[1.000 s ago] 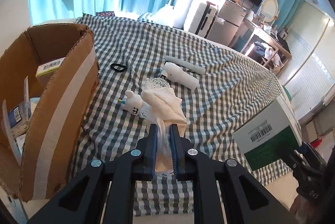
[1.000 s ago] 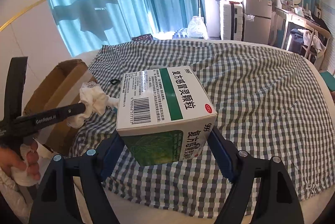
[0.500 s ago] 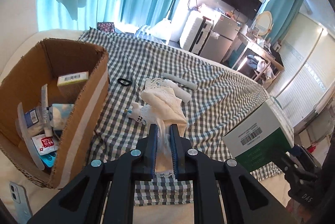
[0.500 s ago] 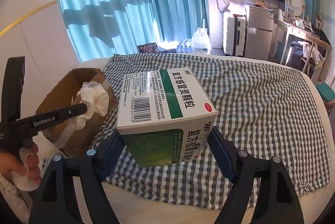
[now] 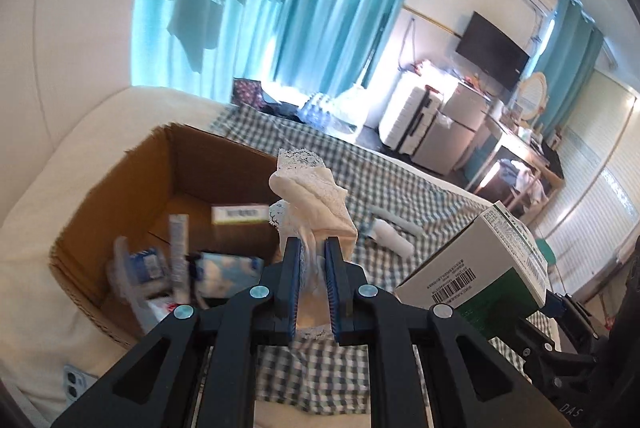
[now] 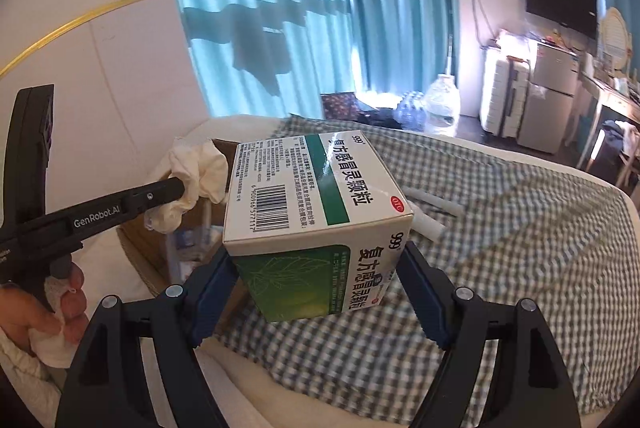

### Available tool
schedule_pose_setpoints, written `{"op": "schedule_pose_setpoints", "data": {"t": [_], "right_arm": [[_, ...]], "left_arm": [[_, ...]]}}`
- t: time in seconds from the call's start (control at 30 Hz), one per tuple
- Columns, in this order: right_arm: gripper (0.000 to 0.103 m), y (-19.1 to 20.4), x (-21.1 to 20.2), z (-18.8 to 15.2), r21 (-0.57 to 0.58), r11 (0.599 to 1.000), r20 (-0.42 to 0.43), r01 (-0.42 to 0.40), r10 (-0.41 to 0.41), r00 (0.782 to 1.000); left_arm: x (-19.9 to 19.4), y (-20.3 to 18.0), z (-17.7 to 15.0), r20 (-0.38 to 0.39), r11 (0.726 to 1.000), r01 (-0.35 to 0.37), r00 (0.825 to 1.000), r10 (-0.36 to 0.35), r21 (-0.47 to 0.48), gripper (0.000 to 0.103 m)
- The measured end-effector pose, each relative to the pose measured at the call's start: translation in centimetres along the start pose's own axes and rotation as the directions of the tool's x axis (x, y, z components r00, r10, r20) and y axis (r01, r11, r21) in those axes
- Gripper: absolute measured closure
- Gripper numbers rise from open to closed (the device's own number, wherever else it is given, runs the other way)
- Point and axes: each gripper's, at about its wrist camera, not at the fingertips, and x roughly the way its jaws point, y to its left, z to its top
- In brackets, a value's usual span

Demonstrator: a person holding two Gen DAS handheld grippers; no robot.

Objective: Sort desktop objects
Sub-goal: 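Carry the lace item and medicine box over the box and open both tools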

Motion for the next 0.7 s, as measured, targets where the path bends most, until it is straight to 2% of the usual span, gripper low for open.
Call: {"op": "schedule_pose_setpoints", "data": {"t": [0.13, 0.4, 0.57, 0.63, 0.7], "right_arm": [[0.024, 3.6, 2.2, 1.7, -0.032, 0.997, -0.002, -0.068, 0.068, 0.998], [0.024, 9.4, 8.0, 4.0, -0.081, 0.981, -0.056, -0.177, 0.173, 0.983], [0.023, 12.1, 11.3, 4.9, -0.118, 0.976, -0.103, -0.182, 0.170, 0.980], [0.019, 12.8, 11.9, 5.8, -0.119, 0.975, -0.105, -0.186, 0.174, 0.979], [0.017, 12.8, 11.7, 6.7, -0.112, 0.978, -0.078, -0.176, 0.168, 0.983]], "left_arm": [[-0.2, 3.5, 0.4, 0.004, 0.997, -0.056, 0.998, 0.056, -0.044, 0.091], [1.7, 9.2, -0.7, -0.059, 0.984, -0.155, 0.987, 0.151, -0.083, 0.091], [2.8, 10.4, -1.5, -0.100, 0.982, -0.177, 0.980, 0.169, -0.071, 0.090], [3.0, 10.5, -1.5, -0.113, 0.980, -0.192, 0.976, 0.185, -0.052, 0.083], [3.0, 10.7, -1.5, -0.124, 0.974, -0.221, 0.969, 0.214, -0.046, 0.061]]}}
